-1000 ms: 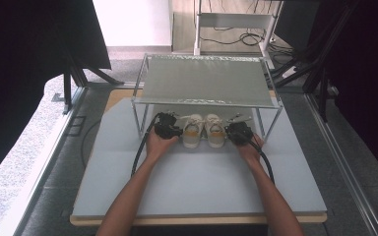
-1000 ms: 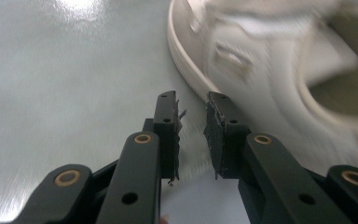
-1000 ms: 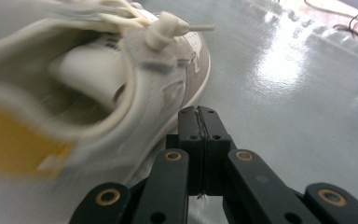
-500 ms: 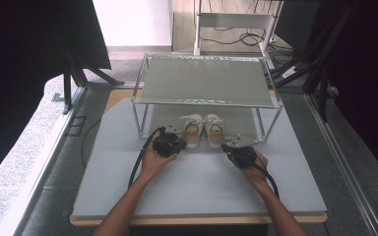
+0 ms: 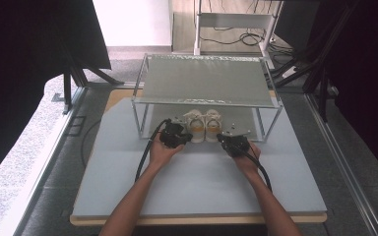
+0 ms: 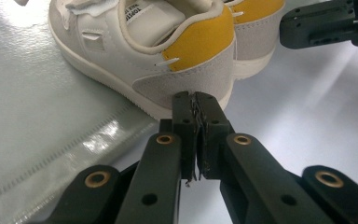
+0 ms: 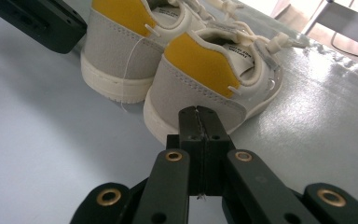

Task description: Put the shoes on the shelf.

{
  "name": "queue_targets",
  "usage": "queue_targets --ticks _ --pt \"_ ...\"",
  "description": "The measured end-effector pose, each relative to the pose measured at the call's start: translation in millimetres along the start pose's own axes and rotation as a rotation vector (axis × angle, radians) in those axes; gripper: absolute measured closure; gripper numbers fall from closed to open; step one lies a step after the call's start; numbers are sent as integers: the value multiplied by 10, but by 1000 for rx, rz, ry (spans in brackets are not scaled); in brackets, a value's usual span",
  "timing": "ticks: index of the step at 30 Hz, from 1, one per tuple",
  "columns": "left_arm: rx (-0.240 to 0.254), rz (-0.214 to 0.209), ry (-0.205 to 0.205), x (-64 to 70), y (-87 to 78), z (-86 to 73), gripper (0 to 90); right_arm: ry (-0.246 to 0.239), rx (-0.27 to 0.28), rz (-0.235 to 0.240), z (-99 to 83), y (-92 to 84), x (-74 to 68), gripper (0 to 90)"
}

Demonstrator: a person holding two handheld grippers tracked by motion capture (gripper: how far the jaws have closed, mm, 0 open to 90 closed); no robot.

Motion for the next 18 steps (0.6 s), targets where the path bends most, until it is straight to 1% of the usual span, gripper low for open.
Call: queue_targets --ticks 1,3,4,6,10,12,14,16,18 --pt "4 -1 -13 -9 7 4 872 3 2 -6 8 31 6 900" --pt "9 -10 -18 -32 24 18 873 21 -2 -3 10 66 23 900" --pt "6 -2 -11 -45 30 27 873 28 -1 -7 15 81 31 900" --pt "3 0 -5 -49 37 36 872 34 0 -13 14 99 37 900" --pt "-2 6 -3 -74 48 56 872 38 0 -10 13 105 44 900" --pt "-3 -3 -12 -86 51 64 872 38 1 -8 11 106 46 900" --pt "-8 -2 -6 -98 52 69 873 39 1 -4 10 106 47 900" --pt "-6 4 -10 -116 61 77 871 42 1 -3 10 108 48 900" --pt "6 -2 -27 -132 78 83 871 37 0 -4 15 117 51 899"
Point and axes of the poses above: each handheld gripper's, and its own axes: y roughly forward along the jaws, z roughly out of its top, x roughly to its right, the point moved 5 cm from there along y, roughly forward along the jaws, and after that the axes turned 10 degrees about -z, right-handed, at the moved point
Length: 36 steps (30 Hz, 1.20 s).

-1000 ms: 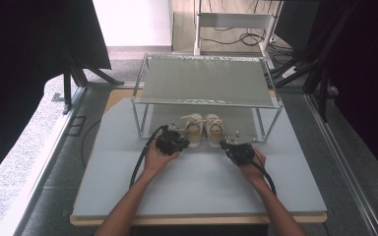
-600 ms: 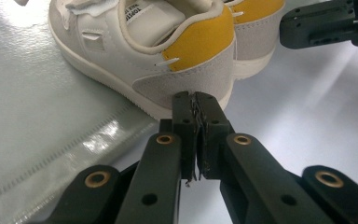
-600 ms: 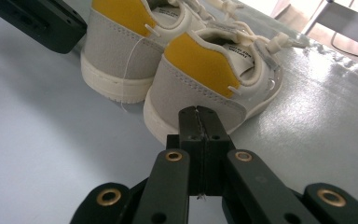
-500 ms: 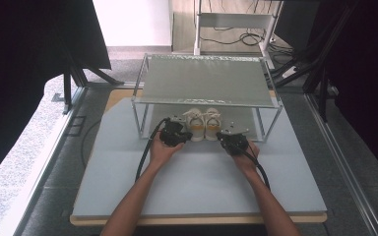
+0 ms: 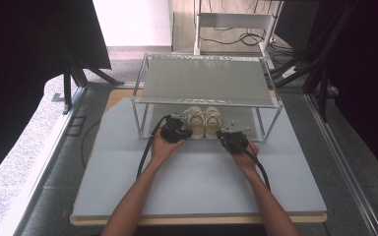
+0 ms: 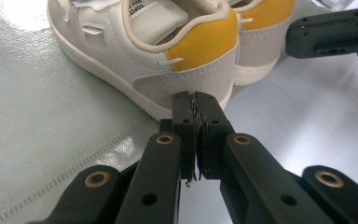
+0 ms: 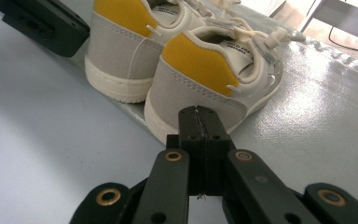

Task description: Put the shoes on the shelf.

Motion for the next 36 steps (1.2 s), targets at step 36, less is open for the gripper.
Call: queue_targets --ticks 36 --pt "-19 51 2 -159 107 60 826 -4 -4 -3 -40 269 -64 874"
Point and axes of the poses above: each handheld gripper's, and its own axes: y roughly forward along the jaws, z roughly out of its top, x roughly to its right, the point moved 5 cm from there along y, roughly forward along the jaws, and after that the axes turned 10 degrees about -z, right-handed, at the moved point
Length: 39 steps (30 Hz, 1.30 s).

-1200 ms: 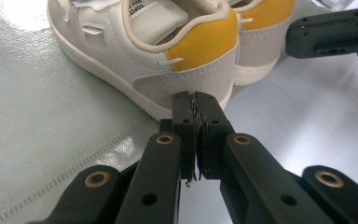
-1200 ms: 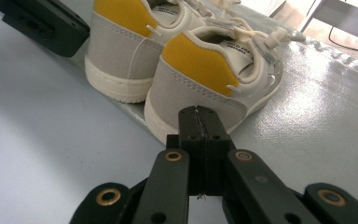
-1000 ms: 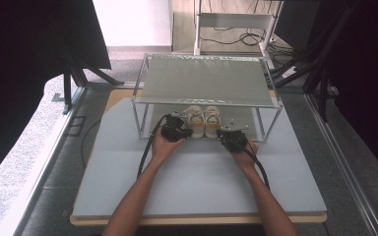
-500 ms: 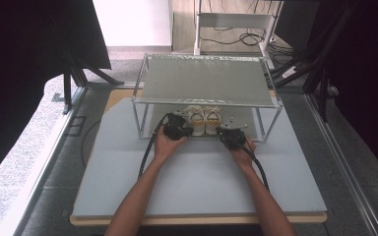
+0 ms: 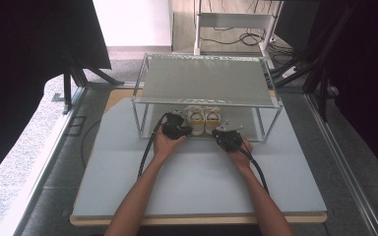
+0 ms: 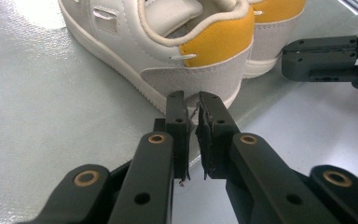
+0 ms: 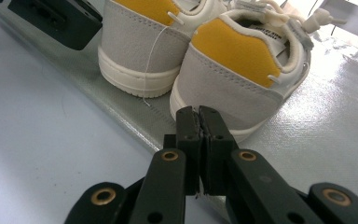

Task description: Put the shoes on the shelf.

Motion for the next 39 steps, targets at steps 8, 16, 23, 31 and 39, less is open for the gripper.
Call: queue_targets --ticks 8,16,23,31,39 --pt "25 -19 -8 159 -75 -60 710 -29 -7 31 10 -139 -3 763" --pt "31 -28 20 308 -167 -173 509 -66 36 47 54 -368 -80 575" --pt "38 -32 51 455 -316 -296 422 -24 65 67 40 -545 -73 546" --pt "64 -63 65 607 -540 -534 374 20 73 83 -114 -869 -24 525" --pt "70 -40 94 714 -797 -811 354 92 50 57 -509 -1279 212 512"
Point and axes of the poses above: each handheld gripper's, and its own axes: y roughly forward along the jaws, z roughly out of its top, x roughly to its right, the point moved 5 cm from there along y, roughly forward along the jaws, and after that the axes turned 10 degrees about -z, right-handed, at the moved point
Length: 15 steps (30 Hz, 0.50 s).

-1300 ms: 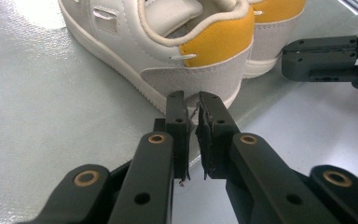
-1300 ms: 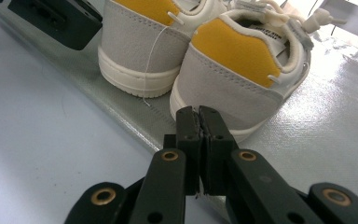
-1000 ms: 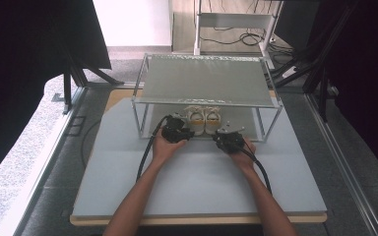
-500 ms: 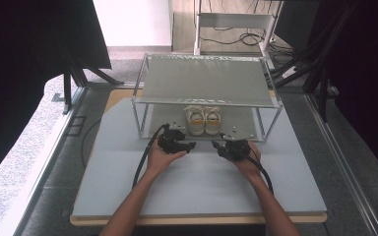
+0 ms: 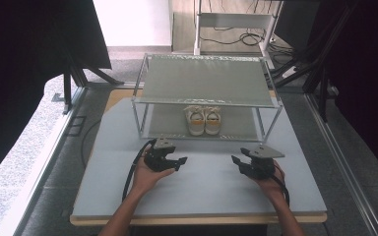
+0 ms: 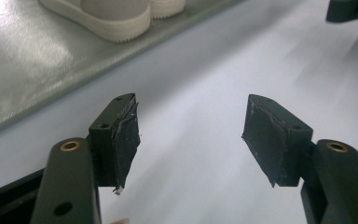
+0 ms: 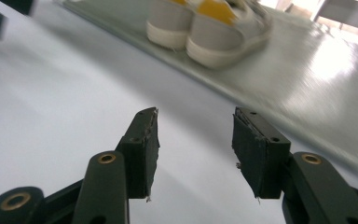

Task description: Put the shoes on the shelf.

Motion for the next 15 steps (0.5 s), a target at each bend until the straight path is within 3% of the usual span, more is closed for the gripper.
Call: queue_targets --ticks 6,7,9,11,15 --pt "13 23 -11 3 -127 -211 345 25 -30 -34 -214 -163 158 507" --pt "-4 22 -15 -8 -133 -237 347 36 -32 -34 -232 -176 185 505" --pt "2 37 -22 -37 -173 -249 335 49 -30 -36 -234 -184 203 499" --pt "28 19 -47 -45 -208 -247 338 44 -29 -29 -227 -192 193 485" --pt "25 25 -52 -44 -217 -274 328 49 -32 -24 -215 -222 179 427"
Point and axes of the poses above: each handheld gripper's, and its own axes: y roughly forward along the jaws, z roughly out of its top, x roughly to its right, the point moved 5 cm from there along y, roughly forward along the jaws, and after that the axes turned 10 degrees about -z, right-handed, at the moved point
